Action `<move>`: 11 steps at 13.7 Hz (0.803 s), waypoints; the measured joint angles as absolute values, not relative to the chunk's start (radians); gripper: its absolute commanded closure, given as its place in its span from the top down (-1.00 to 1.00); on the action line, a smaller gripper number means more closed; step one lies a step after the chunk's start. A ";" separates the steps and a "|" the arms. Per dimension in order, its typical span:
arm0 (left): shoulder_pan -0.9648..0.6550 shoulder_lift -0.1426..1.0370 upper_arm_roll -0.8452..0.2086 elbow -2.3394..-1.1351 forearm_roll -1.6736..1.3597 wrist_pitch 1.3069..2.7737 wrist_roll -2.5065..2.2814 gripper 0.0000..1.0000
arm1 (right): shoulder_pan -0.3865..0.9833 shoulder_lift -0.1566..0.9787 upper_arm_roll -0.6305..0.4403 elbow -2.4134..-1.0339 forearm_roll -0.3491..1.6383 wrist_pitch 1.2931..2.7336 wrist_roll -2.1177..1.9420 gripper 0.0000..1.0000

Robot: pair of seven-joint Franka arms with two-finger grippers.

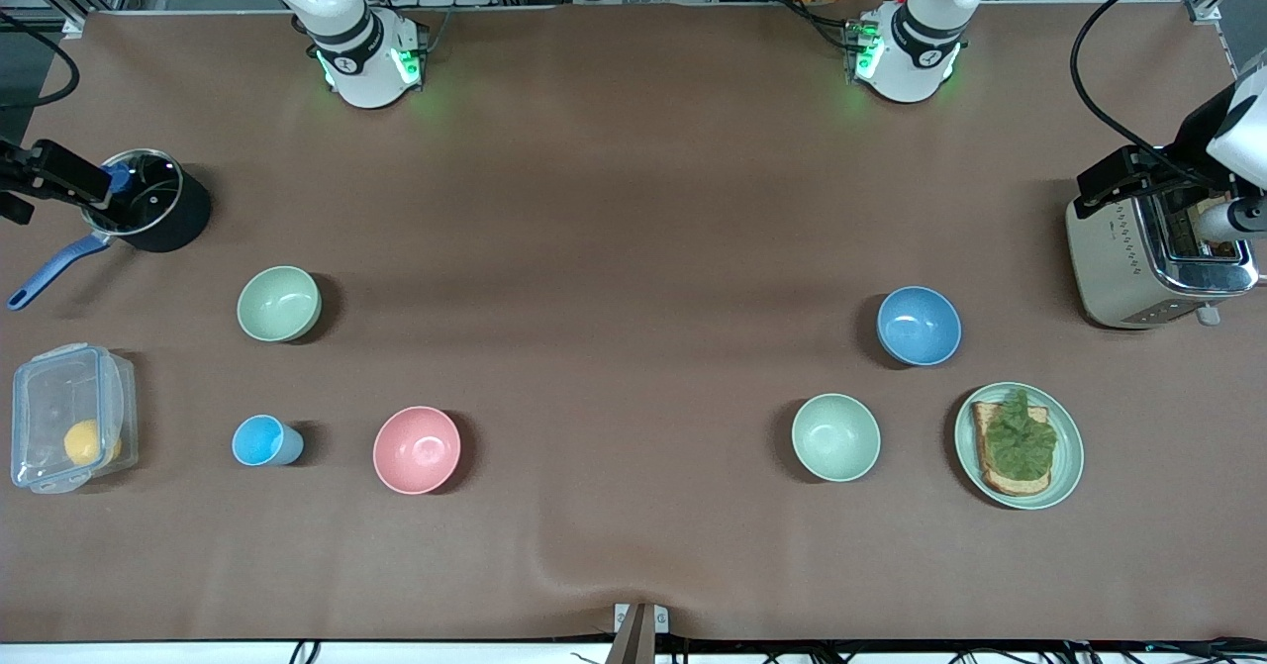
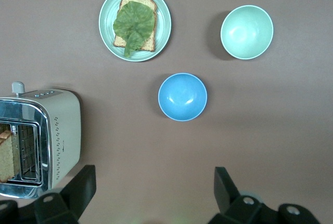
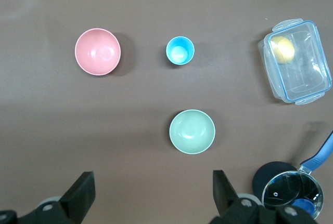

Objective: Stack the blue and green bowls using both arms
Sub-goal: 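Move the right gripper to the green bowl while the left gripper reaches the blue bowl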

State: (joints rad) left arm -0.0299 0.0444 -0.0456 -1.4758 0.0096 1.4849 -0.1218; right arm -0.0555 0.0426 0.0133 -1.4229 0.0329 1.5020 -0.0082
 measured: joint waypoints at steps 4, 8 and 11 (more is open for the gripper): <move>-0.030 0.044 -0.046 -1.476 0.010 1.485 -0.120 1.00 | -0.041 0.043 0.015 -1.424 0.033 1.502 -0.008 1.00; -0.028 0.046 -0.045 -1.478 0.010 1.485 -0.120 1.00 | -0.038 0.043 0.015 -1.425 0.033 1.502 -0.008 1.00; -0.027 0.071 -0.044 -1.484 0.010 1.485 -0.121 1.00 | -0.040 0.044 0.009 -1.439 0.032 1.502 -0.008 1.00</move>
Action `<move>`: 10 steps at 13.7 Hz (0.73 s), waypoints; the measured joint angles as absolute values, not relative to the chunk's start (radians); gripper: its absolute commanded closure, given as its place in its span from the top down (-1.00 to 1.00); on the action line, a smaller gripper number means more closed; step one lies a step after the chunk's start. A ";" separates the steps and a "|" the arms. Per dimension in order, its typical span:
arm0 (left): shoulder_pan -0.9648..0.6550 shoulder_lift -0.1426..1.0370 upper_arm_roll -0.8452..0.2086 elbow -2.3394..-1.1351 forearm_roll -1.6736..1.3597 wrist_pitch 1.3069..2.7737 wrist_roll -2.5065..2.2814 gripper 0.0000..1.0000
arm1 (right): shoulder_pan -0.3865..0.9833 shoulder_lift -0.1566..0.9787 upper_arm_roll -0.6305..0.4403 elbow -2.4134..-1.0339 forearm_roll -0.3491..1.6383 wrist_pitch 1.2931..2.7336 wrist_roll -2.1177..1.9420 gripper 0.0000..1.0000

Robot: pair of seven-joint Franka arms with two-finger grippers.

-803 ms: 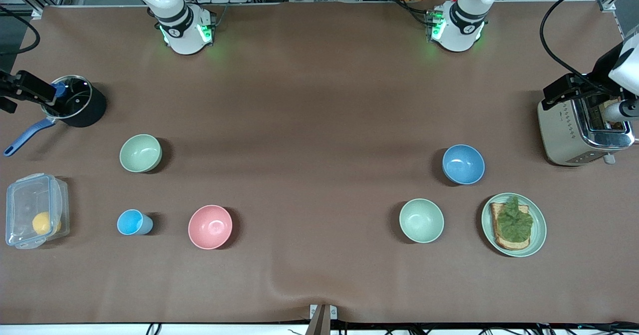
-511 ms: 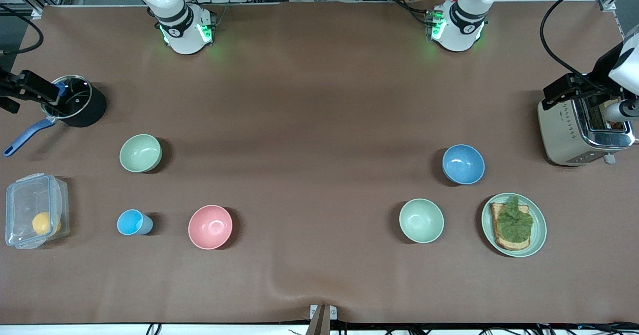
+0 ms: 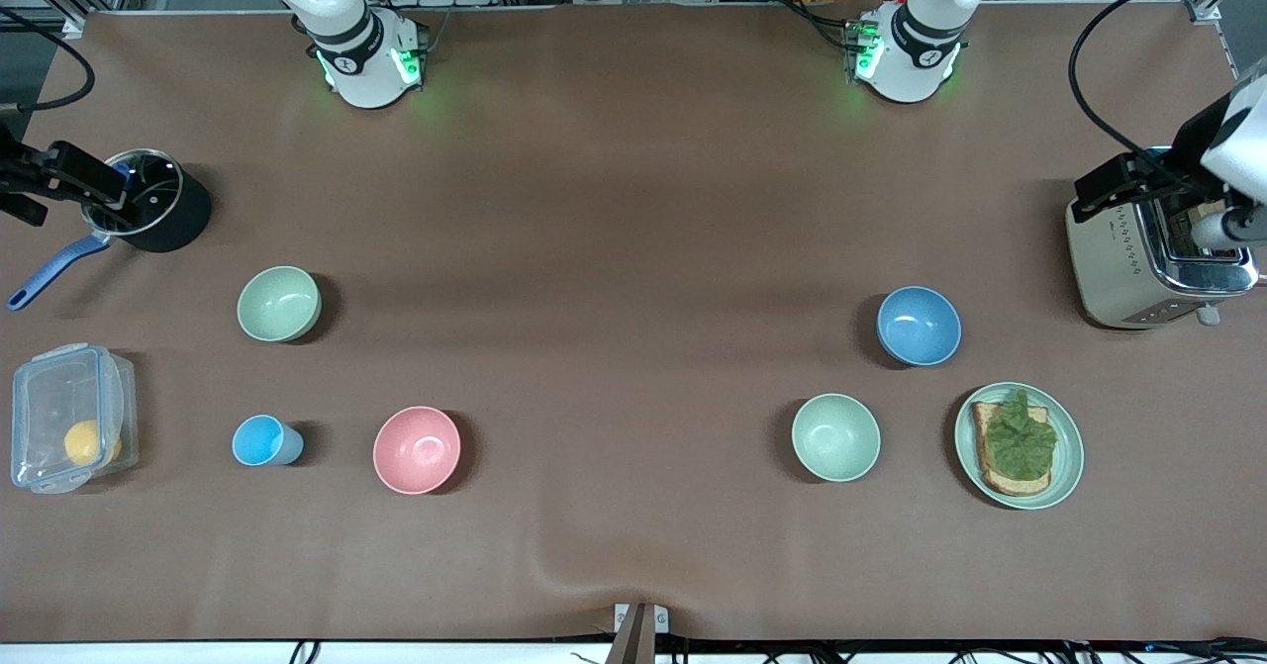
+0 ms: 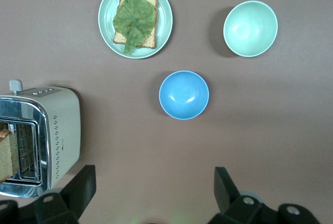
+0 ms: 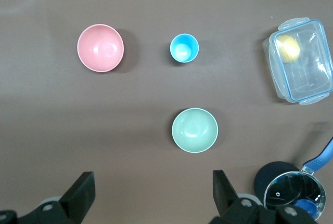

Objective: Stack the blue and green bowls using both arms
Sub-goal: 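Move the right gripper to the green bowl while the left gripper reaches the blue bowl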

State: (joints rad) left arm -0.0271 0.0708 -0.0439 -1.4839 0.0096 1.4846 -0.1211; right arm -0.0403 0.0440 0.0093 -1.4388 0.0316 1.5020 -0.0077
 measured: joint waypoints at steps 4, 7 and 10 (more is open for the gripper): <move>-0.026 0.123 -0.043 -1.486 0.010 1.485 -0.122 1.00 | -0.064 0.047 -0.001 -1.521 0.031 1.585 -0.008 1.00; -0.024 0.156 -0.040 -1.487 0.010 1.485 -0.122 1.00 | -0.070 0.048 -0.004 -1.651 0.031 1.692 -0.008 1.00; -0.006 0.167 -0.032 -1.487 0.010 1.485 -0.123 1.00 | -0.076 0.048 -0.008 -1.822 0.031 1.832 -0.008 1.00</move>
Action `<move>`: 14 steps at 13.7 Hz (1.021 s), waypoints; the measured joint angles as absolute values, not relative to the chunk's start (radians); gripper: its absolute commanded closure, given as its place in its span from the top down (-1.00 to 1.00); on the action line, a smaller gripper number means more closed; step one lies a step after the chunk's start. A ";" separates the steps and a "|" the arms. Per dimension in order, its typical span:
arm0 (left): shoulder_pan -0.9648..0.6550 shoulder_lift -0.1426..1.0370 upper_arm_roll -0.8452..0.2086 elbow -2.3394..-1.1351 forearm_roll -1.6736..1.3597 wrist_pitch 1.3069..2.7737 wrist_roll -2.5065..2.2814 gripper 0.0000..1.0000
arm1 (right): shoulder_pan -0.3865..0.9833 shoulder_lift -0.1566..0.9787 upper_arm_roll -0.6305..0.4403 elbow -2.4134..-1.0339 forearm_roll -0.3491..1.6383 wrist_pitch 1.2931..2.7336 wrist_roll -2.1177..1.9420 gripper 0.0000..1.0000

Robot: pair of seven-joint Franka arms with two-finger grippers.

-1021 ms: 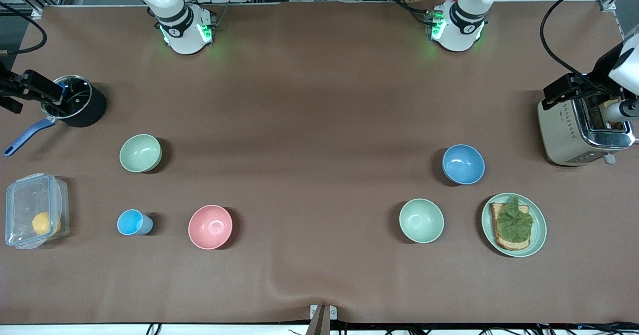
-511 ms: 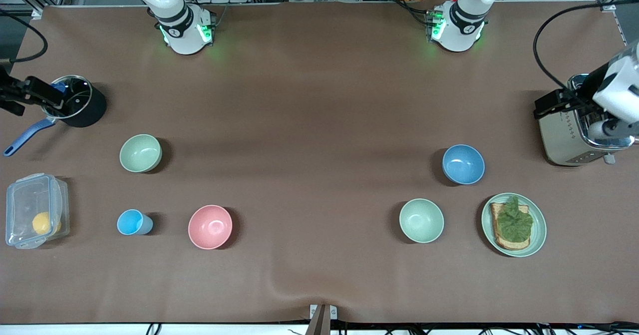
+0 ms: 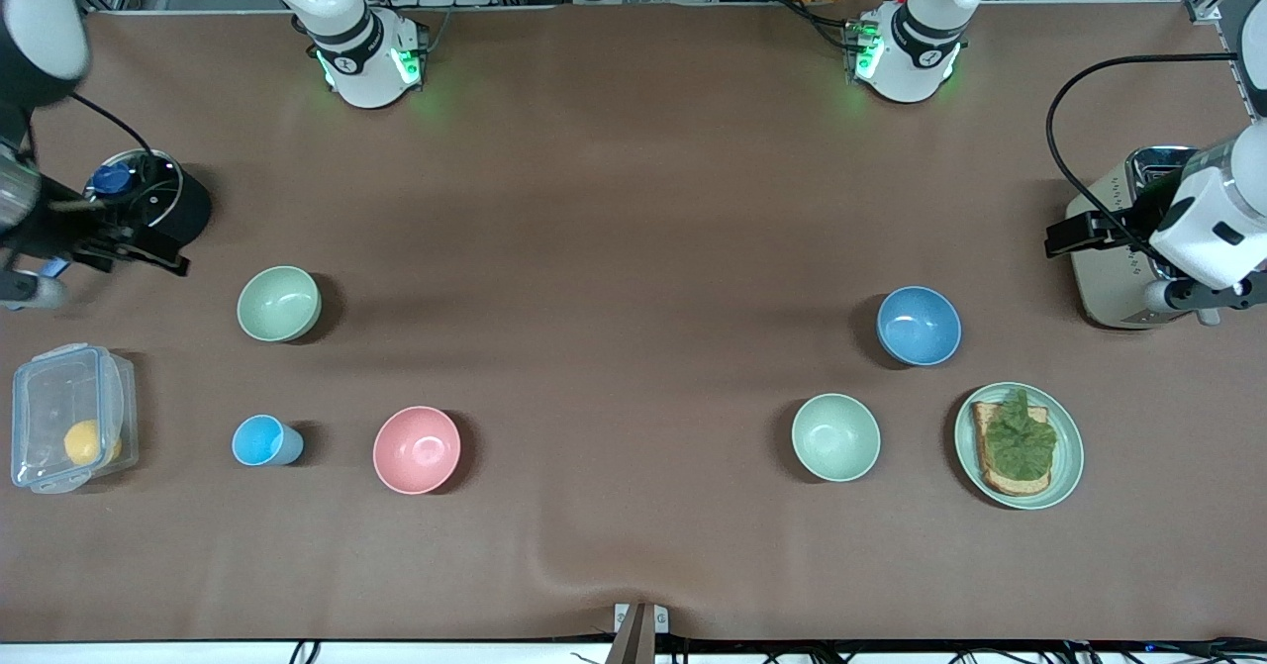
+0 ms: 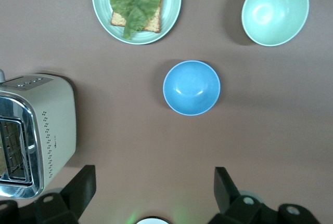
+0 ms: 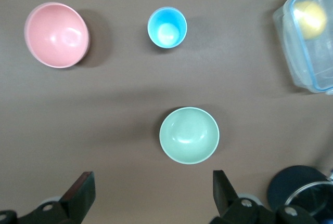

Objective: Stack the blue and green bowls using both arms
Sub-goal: 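Move the right gripper to the green bowl while the left gripper reaches the blue bowl, then grasp the green bowl with the right gripper while the left gripper grasps the blue bowl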

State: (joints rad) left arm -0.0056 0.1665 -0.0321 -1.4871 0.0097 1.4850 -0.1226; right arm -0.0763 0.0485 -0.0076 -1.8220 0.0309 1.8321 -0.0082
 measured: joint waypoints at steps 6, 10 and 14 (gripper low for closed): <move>0.024 0.226 -0.031 -1.493 0.012 1.485 -0.120 1.00 | -0.135 0.080 -0.009 -2.070 0.031 1.995 -0.016 1.00; 0.018 0.305 -0.035 -1.493 0.030 1.487 -0.120 1.00 | -0.175 0.163 -0.009 -2.094 0.031 2.038 -0.027 1.00; 0.027 0.341 -0.033 -1.492 0.030 1.493 -0.120 1.00 | -0.247 0.227 -0.010 -2.111 0.031 2.125 -0.106 0.76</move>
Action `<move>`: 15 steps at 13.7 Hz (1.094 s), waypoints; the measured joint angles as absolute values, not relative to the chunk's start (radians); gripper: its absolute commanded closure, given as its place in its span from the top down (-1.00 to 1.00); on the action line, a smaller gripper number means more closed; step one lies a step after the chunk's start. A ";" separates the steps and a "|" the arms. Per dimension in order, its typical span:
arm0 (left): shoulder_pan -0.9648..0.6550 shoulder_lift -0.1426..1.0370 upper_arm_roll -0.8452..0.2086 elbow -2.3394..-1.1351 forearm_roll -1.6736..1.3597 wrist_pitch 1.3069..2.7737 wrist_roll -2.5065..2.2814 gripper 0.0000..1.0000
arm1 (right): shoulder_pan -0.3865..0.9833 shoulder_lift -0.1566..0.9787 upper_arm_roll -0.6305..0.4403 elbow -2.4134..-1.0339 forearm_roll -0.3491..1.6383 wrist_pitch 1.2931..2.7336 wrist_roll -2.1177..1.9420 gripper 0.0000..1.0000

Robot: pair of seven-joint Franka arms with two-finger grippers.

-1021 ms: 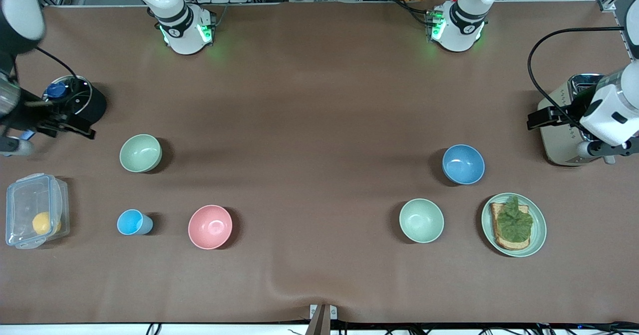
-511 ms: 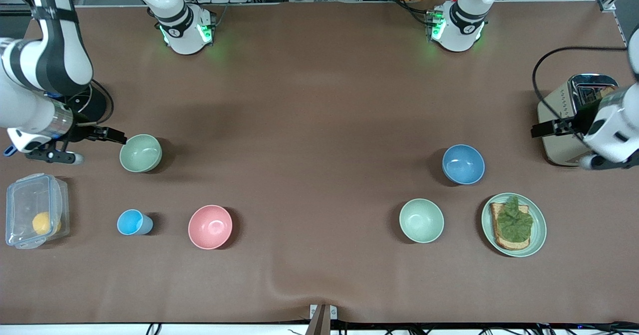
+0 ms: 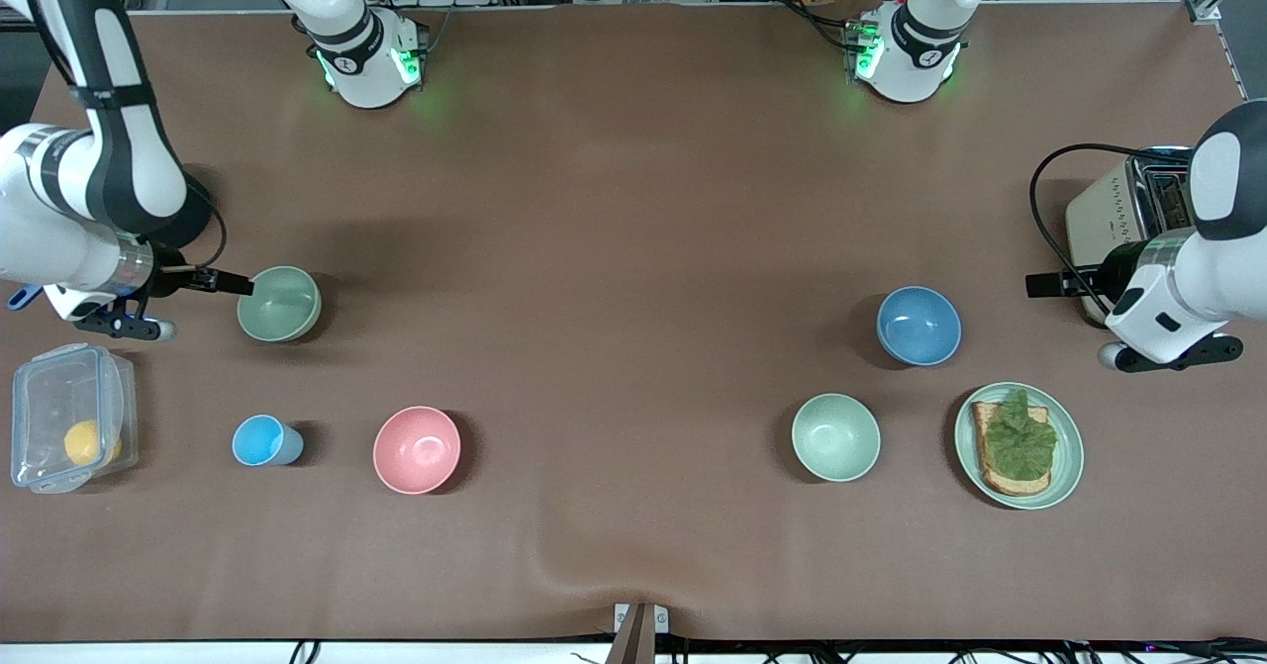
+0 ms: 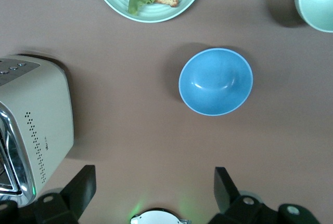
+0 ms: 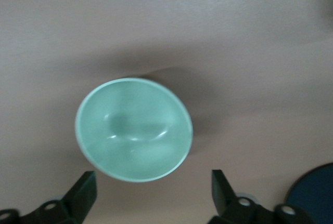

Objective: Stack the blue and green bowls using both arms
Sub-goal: 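Grasp the green bowl with the right gripper while the left gripper grasps the blue bowl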

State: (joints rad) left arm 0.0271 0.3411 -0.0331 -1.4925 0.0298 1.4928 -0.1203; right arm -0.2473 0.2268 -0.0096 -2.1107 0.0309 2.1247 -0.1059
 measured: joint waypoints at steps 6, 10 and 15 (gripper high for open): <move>0.001 0.424 -0.037 -1.492 0.030 1.545 -0.122 1.00 | -0.256 0.261 -0.005 -2.214 0.033 2.311 -0.112 0.10; -0.026 0.480 -0.038 -1.492 0.030 1.552 -0.123 1.00 | -0.257 0.275 -0.007 -2.219 0.036 2.323 -0.112 0.10; -0.024 0.489 -0.037 -1.491 0.031 1.552 -0.123 1.00 | -0.264 0.282 -0.008 -2.224 0.036 2.343 -0.112 0.10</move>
State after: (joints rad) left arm -0.0239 0.4889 -0.0367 -1.4908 0.0313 1.5518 -0.1231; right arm -0.2643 0.2819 -0.0083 -2.2242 0.0362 2.3430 -0.1119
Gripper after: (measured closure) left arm 0.000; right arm 0.445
